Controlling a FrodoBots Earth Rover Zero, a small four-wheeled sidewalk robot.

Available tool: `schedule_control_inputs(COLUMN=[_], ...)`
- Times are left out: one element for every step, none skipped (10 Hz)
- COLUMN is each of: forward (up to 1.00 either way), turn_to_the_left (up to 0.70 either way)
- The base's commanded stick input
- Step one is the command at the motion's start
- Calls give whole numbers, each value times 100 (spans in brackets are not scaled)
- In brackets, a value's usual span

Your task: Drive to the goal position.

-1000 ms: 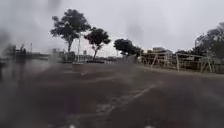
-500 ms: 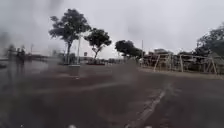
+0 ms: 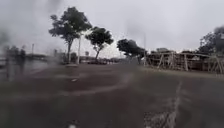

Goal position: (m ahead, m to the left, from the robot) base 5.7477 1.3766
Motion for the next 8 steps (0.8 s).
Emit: schedule_control_inputs(forward=[100, 100, 100, 100, 100, 100, 100, 100], turn_to_the_left=[40, 40, 40, 40, 40, 40, 40, 40])
